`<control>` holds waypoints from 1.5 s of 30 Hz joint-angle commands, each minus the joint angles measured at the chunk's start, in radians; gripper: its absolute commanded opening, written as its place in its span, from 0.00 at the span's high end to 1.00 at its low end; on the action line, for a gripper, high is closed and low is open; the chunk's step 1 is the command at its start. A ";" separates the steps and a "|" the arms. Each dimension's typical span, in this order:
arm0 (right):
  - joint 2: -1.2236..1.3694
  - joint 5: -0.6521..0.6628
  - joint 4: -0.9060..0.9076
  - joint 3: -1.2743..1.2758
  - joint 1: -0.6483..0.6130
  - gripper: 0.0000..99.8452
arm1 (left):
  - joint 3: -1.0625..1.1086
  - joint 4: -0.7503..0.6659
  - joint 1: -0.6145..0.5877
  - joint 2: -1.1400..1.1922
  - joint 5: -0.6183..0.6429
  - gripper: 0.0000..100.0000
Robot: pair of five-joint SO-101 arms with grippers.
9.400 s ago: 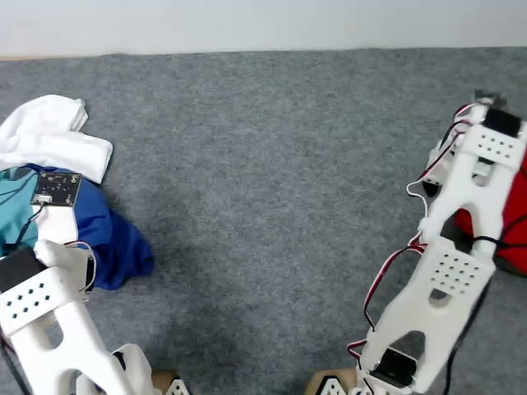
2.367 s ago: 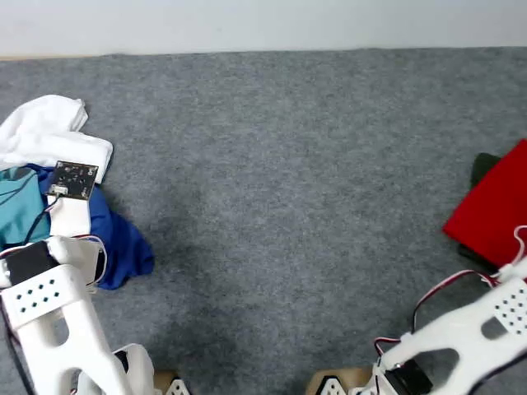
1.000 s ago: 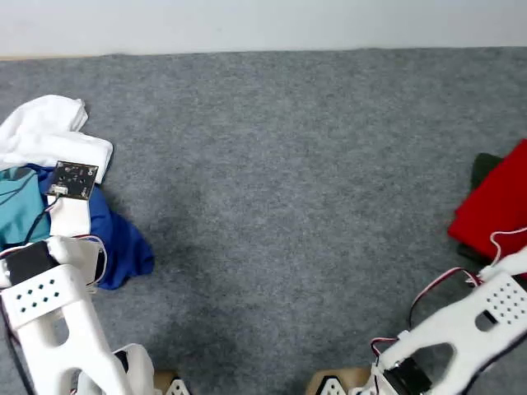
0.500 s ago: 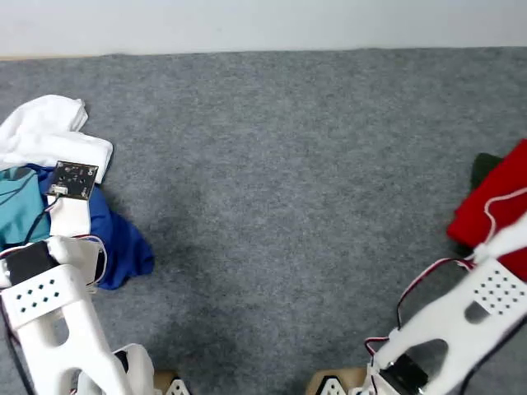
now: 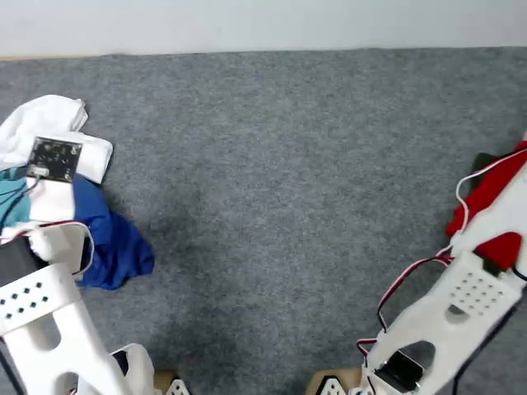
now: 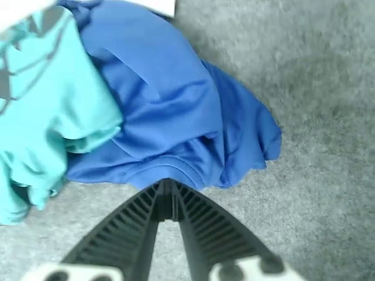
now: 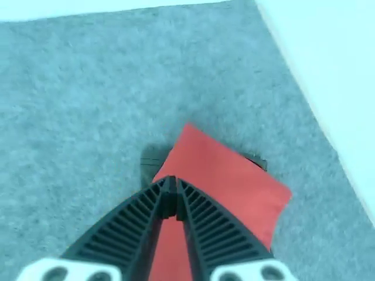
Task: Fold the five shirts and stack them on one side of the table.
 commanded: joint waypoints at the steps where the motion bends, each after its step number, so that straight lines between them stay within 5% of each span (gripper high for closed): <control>1: -0.254 -0.006 0.047 0.269 -0.035 0.99 | -0.087 0.026 0.003 -0.021 0.000 1.00; 10: -0.928 -0.014 0.041 1.254 -0.131 0.99 | -0.085 -0.006 0.002 -0.014 0.000 1.00; 18: -1.227 -0.011 0.036 1.674 -0.062 0.99 | 0.099 -0.189 -0.049 -0.011 -0.005 1.00; 27: -1.271 -0.012 0.035 1.843 0.064 0.99 | 0.352 -0.345 -0.193 -0.011 -0.097 0.90; 37: -1.279 -0.012 0.036 1.886 0.073 0.99 | 0.463 -0.451 -0.196 0.002 -0.239 0.83; 45: -1.279 -0.012 0.038 1.886 0.073 0.99 | 0.378 -0.546 -0.195 0.350 -0.245 0.84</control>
